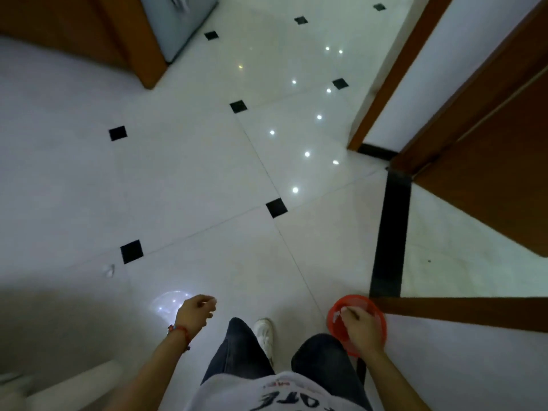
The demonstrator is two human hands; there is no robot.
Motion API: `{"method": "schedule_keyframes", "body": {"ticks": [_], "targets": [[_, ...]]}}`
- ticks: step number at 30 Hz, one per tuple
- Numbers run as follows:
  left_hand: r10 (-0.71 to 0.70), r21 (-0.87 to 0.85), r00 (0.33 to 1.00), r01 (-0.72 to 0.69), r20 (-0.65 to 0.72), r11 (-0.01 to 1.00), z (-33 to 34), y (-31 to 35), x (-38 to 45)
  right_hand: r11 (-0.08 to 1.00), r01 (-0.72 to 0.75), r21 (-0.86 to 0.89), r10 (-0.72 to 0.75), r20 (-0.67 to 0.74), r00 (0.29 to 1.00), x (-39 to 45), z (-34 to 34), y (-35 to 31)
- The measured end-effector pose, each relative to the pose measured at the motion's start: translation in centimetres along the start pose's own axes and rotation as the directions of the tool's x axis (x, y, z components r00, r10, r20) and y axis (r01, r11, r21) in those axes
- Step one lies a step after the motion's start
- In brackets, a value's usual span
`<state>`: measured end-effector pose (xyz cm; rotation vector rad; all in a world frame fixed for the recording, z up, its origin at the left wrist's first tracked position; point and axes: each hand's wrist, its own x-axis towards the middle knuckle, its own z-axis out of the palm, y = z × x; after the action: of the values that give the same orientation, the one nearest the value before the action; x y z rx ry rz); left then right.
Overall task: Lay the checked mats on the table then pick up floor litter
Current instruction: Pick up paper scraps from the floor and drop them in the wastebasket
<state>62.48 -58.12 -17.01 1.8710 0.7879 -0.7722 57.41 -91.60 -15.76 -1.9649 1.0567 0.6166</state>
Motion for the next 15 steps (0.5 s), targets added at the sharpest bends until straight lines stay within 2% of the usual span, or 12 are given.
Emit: {"method": "schedule_keyframes", "body": {"ticks": [2, 8, 15], "targets": [[-0.024, -0.077, 0.999, 0.021, -0.039, 0.997, -2.5, -0.6, -0.3, 0.997, 0.028, -0.077, -0.025, 0.035, 0.999, 0.3, 1.3, -2.6], [-0.17, -0.374, 0.971, 0.097, -0.169, 0.922, -8.6, -2.4, -1.6, 0.952, 0.244, -0.182, -0.212, 0.179, 0.961, 0.1, 4.1, -13.2], [-0.316, -0.595, 0.897, 0.077, -0.308, 0.8, -12.8, -4.2, -2.7, 0.818, 0.464, -0.341, -0.32, 0.4, 0.859, 3.1, 11.1, -24.7]]}}
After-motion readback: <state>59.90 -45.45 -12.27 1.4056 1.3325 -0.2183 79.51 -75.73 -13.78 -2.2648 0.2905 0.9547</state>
